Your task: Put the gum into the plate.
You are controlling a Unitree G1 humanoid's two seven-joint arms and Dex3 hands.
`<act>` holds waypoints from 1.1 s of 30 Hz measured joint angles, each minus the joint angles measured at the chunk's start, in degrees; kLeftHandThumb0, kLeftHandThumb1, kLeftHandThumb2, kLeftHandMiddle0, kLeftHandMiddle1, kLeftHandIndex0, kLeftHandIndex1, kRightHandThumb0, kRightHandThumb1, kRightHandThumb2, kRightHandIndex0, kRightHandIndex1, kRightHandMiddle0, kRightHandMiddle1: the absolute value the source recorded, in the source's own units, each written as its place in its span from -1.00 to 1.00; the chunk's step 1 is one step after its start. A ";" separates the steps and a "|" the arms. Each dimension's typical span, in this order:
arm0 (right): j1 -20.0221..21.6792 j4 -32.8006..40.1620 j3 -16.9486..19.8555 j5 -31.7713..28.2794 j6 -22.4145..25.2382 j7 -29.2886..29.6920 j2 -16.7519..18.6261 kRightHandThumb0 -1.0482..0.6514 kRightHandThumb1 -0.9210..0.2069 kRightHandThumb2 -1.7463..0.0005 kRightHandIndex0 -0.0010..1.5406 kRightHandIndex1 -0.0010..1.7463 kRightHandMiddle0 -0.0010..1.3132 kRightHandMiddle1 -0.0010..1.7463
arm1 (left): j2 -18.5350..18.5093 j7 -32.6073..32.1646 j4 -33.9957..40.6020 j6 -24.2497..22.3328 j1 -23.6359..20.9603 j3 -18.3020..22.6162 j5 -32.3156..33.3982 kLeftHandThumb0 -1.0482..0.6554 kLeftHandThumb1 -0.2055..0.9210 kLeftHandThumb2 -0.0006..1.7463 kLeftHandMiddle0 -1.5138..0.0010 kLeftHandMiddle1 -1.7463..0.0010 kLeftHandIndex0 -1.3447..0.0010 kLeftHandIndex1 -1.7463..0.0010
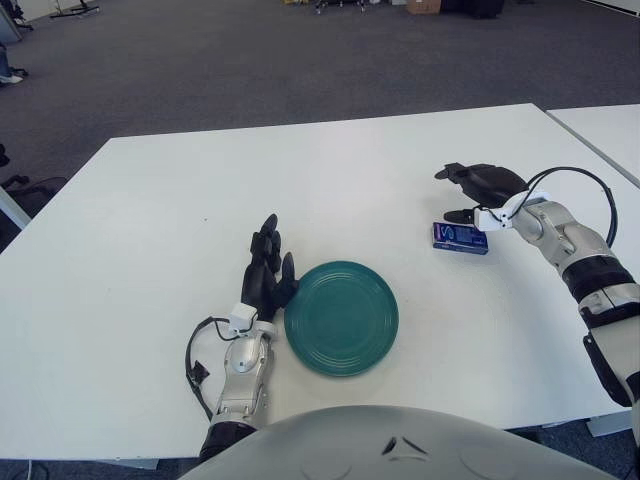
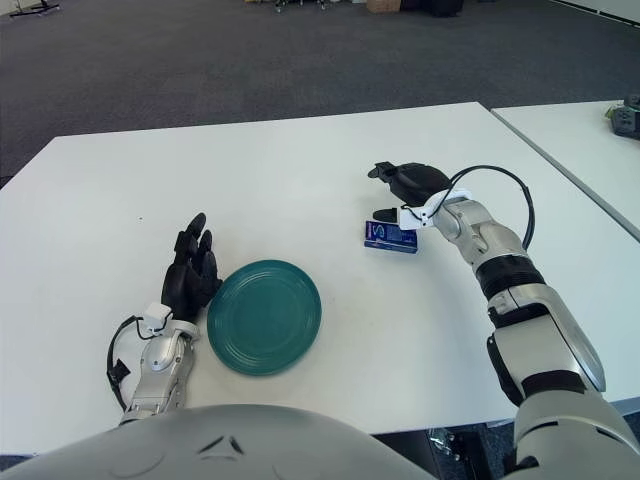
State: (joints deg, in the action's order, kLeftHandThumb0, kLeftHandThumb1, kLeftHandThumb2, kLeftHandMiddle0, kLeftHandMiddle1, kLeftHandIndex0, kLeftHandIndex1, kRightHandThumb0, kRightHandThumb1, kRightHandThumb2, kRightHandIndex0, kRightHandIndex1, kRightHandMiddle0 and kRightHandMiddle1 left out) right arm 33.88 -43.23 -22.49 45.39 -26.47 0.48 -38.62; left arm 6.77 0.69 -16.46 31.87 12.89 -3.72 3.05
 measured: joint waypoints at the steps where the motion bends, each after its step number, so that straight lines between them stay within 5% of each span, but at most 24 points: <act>1: -0.23 0.00 0.00 -0.03 -0.01 -0.01 -0.16 -0.93 -1.00 0.14 -0.66 -1.00 -1.00 -0.36 | 0.00 0.00 -0.07 0.38 0.00 0.02 0.00 -0.92 1.00 -0.21 0.79 1.00 1.00 0.49; 33: -11.09 6.95 0.14 -2.06 -1.44 -3.59 -5.50 -0.98 -1.00 0.01 -0.70 -1.00 -1.00 -0.47 | 0.02 0.98 -0.41 1.07 -0.18 -0.04 0.02 -1.00 1.00 -0.12 0.77 0.99 1.00 0.38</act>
State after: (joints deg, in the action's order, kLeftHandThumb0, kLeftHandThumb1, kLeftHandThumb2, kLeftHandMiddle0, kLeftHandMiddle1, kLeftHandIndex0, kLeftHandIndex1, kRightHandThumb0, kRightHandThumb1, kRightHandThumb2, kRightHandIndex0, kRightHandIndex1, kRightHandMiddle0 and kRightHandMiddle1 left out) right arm 22.79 -36.28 -22.35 43.33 -27.91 -3.11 -44.12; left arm 6.79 1.67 -16.87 32.94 12.71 -3.75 3.07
